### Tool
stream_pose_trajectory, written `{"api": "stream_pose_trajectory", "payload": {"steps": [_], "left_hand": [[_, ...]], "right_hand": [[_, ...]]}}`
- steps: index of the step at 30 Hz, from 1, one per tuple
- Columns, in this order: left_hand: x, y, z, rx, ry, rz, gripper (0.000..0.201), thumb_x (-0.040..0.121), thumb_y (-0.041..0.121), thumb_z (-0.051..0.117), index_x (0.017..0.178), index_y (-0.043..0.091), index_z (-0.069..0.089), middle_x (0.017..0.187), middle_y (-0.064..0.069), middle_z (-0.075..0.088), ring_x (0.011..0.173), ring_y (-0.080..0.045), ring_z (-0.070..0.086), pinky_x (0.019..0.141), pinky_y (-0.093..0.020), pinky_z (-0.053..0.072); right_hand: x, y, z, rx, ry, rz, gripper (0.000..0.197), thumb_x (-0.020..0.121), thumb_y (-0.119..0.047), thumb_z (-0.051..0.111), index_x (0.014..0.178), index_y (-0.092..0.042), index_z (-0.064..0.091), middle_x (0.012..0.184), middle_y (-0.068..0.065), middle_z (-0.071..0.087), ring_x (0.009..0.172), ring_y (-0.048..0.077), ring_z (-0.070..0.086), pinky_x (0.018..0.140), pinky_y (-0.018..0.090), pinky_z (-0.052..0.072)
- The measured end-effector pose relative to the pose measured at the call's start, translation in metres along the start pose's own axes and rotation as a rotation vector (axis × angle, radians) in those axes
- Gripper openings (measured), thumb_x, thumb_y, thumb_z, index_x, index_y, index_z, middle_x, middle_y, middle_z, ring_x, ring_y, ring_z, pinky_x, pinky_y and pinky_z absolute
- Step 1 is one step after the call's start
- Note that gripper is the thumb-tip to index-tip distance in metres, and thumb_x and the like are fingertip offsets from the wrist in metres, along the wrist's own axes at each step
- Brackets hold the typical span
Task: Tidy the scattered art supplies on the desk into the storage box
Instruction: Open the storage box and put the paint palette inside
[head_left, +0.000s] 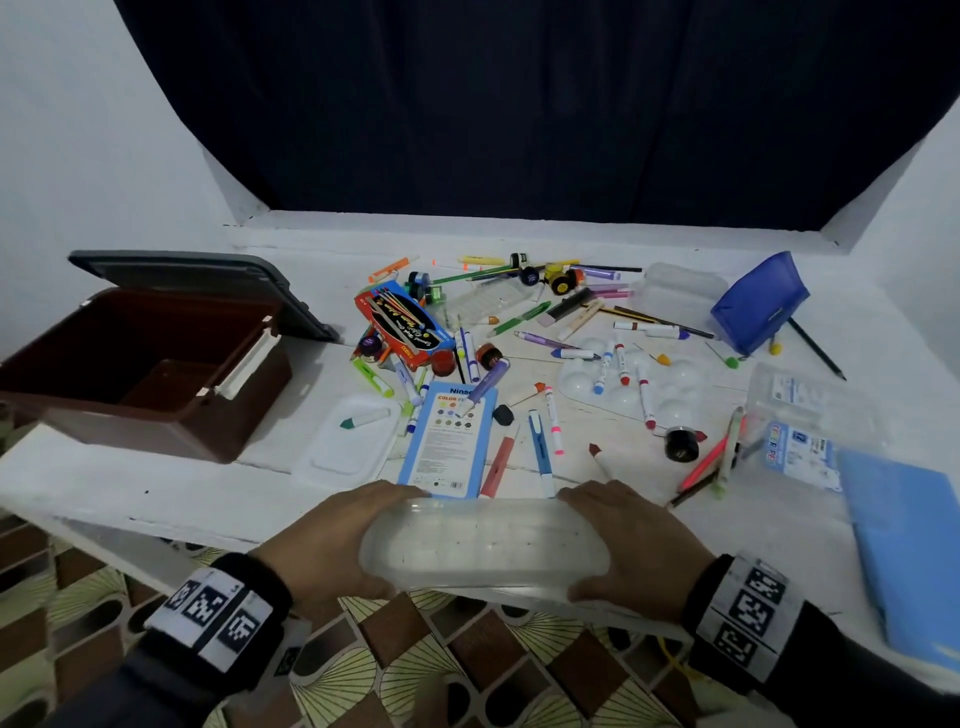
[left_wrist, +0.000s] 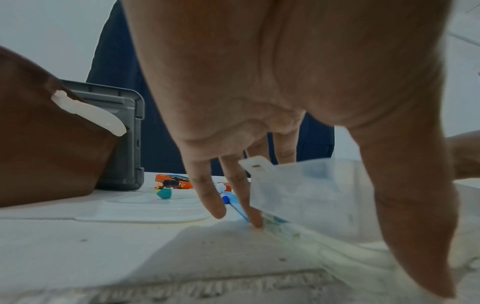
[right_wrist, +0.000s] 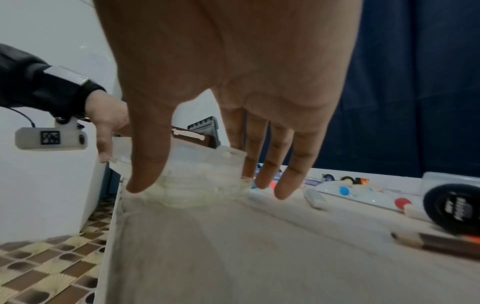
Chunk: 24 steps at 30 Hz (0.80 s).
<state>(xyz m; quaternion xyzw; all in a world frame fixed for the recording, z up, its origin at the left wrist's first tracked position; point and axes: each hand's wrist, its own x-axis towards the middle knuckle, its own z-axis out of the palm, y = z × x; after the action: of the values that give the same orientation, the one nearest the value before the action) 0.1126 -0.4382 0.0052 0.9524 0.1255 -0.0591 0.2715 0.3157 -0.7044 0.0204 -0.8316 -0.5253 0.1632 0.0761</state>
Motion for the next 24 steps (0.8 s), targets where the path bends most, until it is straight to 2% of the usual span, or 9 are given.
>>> {"api": "stream_pose_trajectory", "payload": {"steps": [3, 7, 11, 18, 24], "left_hand": [[0.012, -0.006, -0.007, 0.050, -0.013, -0.022, 0.096, 0.061, 0.040, 0.088, 0.142, 0.048, 0.036, 0.134, 0.023, 0.043, 0.125, 0.001, 0.040, 0.111, -0.025, 0.035], [0.039, -0.010, -0.016, 0.171, -0.025, -0.027, 0.102, 0.069, 0.049, 0.082, 0.151, 0.047, 0.021, 0.138, 0.018, 0.039, 0.127, -0.004, 0.033, 0.110, -0.025, 0.031], [0.063, -0.011, -0.027, 0.241, -0.054, -0.057, 0.104, 0.070, 0.054, 0.080, 0.152, 0.046, 0.018, 0.140, 0.011, 0.041, 0.128, -0.013, 0.036, 0.108, -0.031, 0.033], [0.099, -0.001, -0.043, 0.236, -0.078, -0.071, 0.099, 0.073, 0.035, 0.083, 0.153, 0.034, 0.025, 0.137, 0.003, 0.042, 0.129, -0.016, 0.039, 0.110, -0.030, 0.034], [0.123, -0.004, -0.055, 0.237, -0.109, -0.070, 0.096, 0.074, 0.033, 0.084, 0.152, 0.033, 0.029, 0.139, 0.003, 0.042, 0.129, -0.017, 0.040, 0.106, -0.026, 0.033]], "right_hand": [[0.007, -0.003, -0.002, -0.039, -0.018, 0.033, 0.099, 0.075, -0.061, 0.069, 0.151, -0.022, 0.021, 0.150, -0.008, 0.032, 0.136, 0.013, 0.029, 0.112, 0.032, 0.033], [0.022, -0.002, -0.008, -0.057, -0.021, 0.087, 0.097, 0.075, -0.059, 0.070, 0.149, -0.019, 0.022, 0.146, -0.004, 0.036, 0.133, 0.016, 0.032, 0.110, 0.033, 0.036], [0.041, 0.004, -0.015, -0.052, -0.030, 0.134, 0.097, 0.074, -0.056, 0.073, 0.148, -0.017, 0.024, 0.144, -0.002, 0.038, 0.131, 0.018, 0.035, 0.108, 0.033, 0.037], [0.068, 0.017, -0.027, -0.032, -0.040, 0.195, 0.097, 0.071, -0.054, 0.076, 0.147, -0.018, 0.026, 0.143, -0.001, 0.038, 0.131, 0.019, 0.035, 0.106, 0.034, 0.039], [0.088, 0.023, -0.032, -0.022, -0.074, 0.245, 0.098, 0.073, -0.052, 0.077, 0.148, -0.018, 0.025, 0.147, -0.001, 0.036, 0.135, 0.019, 0.034, 0.109, 0.034, 0.035]]}}
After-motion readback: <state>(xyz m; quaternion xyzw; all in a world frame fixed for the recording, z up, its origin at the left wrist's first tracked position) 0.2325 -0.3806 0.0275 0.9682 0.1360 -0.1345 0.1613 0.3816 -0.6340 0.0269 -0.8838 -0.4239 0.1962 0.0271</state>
